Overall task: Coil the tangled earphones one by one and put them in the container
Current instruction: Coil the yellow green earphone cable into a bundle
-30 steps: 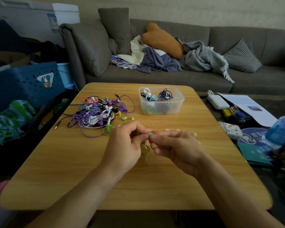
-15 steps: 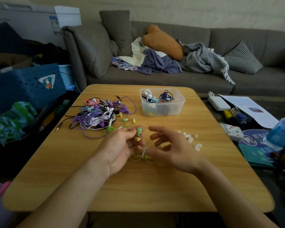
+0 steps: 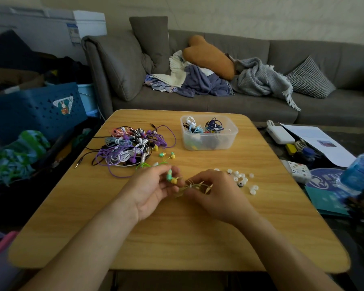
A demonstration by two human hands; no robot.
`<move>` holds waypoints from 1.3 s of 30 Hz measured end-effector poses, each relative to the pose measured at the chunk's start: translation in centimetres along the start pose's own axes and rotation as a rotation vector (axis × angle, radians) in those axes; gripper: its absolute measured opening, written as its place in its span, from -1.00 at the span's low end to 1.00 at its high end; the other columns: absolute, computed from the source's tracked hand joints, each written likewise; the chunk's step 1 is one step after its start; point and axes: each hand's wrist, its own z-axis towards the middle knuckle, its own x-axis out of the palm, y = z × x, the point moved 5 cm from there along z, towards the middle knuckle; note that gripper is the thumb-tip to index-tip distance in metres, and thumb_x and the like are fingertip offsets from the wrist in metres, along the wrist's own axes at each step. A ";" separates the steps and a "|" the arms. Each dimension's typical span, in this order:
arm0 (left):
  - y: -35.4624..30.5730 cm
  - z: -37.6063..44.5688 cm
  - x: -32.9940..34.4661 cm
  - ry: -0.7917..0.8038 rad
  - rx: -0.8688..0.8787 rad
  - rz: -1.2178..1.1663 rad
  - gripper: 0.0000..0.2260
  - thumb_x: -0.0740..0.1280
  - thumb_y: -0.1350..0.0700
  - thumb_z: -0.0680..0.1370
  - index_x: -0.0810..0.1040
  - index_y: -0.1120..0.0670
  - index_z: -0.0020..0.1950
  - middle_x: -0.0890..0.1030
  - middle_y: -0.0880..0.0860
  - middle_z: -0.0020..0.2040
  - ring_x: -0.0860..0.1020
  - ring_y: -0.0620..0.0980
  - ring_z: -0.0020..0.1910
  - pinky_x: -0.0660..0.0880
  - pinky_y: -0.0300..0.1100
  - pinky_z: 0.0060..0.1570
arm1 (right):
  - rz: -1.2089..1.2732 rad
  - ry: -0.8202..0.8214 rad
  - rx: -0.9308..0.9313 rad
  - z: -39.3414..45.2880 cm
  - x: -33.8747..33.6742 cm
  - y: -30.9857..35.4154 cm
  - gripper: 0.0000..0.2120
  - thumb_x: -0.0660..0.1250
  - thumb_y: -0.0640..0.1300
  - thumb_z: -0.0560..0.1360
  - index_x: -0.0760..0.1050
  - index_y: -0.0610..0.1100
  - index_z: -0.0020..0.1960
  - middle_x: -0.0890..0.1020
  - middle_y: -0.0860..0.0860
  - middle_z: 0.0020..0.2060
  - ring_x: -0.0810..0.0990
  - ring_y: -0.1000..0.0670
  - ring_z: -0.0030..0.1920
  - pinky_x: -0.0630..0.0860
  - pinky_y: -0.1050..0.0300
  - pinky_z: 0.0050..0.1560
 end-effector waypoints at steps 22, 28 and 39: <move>-5.2 2.7 -4.1 -0.481 0.819 1.402 -0.79 0.38 0.01 0.48 0.57 -0.01 0.11 0.44 0.00 0.21 0.24 0.05 0.29 0.25 0.05 0.23 | -0.142 -0.054 0.056 18.1 -6.7 -1.4 -0.77 0.50 -0.20 0.46 0.65 -0.12 0.12 0.69 -0.06 0.01 0.65 -0.01 -0.02 0.58 0.07 0.01; -6.2 2.8 -6.6 -0.615 0.766 1.391 -0.65 0.42 0.05 0.42 0.52 0.00 0.20 0.44 0.05 0.21 0.30 0.14 0.27 0.27 0.12 0.21 | -0.319 0.028 0.082 18.4 -4.5 -3.1 -0.81 0.33 0.05 0.52 0.68 0.00 -0.11 0.72 0.00 -0.10 0.65 -0.05 -0.05 0.60 -0.08 0.06; -5.5 3.2 -8.4 -0.626 0.647 1.525 -0.57 0.45 -0.06 0.43 0.48 -0.06 0.26 0.43 0.02 0.25 0.32 0.13 0.27 0.23 0.10 0.21 | -0.121 -0.161 -0.375 10.4 1.4 4.4 -0.85 0.37 -0.21 0.52 0.62 -0.14 0.07 0.60 0.01 -0.09 0.55 0.05 -0.10 0.45 0.25 -0.08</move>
